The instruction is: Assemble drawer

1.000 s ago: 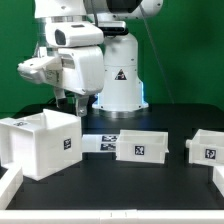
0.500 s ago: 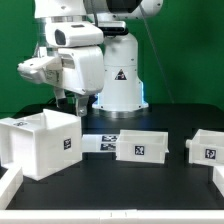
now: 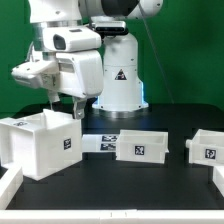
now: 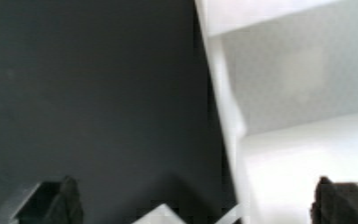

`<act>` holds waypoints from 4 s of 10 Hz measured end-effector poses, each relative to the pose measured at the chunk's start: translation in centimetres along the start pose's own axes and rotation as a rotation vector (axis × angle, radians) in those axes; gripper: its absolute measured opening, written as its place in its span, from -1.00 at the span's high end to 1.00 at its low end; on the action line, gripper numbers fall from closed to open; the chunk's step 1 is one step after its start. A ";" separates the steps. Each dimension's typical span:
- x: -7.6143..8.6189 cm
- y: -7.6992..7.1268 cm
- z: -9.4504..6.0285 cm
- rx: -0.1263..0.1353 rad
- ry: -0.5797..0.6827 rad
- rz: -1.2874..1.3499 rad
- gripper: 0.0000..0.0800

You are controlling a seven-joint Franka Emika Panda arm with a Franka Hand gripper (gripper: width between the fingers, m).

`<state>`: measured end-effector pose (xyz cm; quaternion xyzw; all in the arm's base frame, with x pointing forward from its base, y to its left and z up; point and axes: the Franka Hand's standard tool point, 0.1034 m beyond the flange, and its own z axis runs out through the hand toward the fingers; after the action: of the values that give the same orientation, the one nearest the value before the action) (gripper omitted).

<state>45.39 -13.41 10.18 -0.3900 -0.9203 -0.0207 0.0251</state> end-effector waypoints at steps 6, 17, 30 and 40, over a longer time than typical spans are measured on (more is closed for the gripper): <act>-0.6 -2.8 2.0 0.006 0.057 -0.160 -0.63; -2.9 -4.3 4.5 0.034 0.128 -0.058 0.44; -5.5 -7.2 1.7 0.005 0.046 0.146 0.86; -5.2 -3.5 -1.2 -0.215 -0.347 0.484 0.88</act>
Offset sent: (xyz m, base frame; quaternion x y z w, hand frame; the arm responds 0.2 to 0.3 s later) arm 0.0000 0.0000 0.0000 0.0000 0.0000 0.0000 1.0000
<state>46.49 -19.67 10.97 -0.5957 -0.7839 -0.0444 -0.1694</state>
